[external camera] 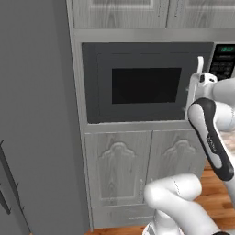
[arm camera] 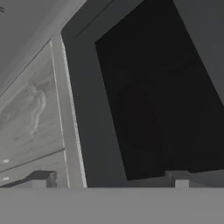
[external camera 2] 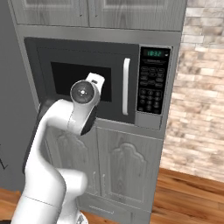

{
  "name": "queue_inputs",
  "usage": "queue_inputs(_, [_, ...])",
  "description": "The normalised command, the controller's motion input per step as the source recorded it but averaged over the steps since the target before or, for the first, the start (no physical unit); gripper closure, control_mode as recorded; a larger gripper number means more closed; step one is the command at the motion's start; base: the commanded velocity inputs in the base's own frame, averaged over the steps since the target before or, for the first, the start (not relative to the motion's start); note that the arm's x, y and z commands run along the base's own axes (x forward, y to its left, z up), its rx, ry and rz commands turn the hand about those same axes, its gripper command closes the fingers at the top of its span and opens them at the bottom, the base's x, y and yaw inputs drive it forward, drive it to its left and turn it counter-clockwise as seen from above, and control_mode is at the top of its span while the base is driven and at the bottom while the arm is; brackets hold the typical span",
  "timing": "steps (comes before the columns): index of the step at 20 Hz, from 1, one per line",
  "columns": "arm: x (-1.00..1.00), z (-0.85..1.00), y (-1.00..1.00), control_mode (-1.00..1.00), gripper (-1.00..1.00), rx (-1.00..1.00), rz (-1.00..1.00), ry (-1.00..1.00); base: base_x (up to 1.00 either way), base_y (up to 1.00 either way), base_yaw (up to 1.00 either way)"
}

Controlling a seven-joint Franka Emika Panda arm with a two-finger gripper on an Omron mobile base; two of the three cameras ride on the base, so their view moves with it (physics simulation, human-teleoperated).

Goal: Place the bowl containing the garlic and kebab skewer in the microwave. Close the microwave door and press the start button to microwave the meal.

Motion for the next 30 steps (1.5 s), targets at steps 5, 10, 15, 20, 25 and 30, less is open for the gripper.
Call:
queue_inputs(5, [-0.45,-0.14,-0.55,-1.00,-1.00,0.07,0.00,-0.10,0.00,0.00,0.00])
queue_inputs(10, [-0.13,-0.20,-0.60,-1.00,-1.00,0.18,-0.02,-0.06,0.00,0.00,0.00])
queue_inputs(15, [0.02,-0.05,-0.45,-1.00,-1.00,0.36,-0.32,0.00,0.00,0.00,0.00])
queue_inputs(20, [0.01,0.00,-0.46,-1.00,-1.00,0.59,-0.42,0.00,0.00,0.00,0.00])
queue_inputs(25, [0.00,0.00,-0.53,-1.00,-1.00,0.69,-0.33,0.03,0.00,0.00,0.00])
queue_inputs(30, [0.00,0.00,-0.37,-1.00,-1.00,0.73,-0.15,0.13,0.00,0.00,0.00])
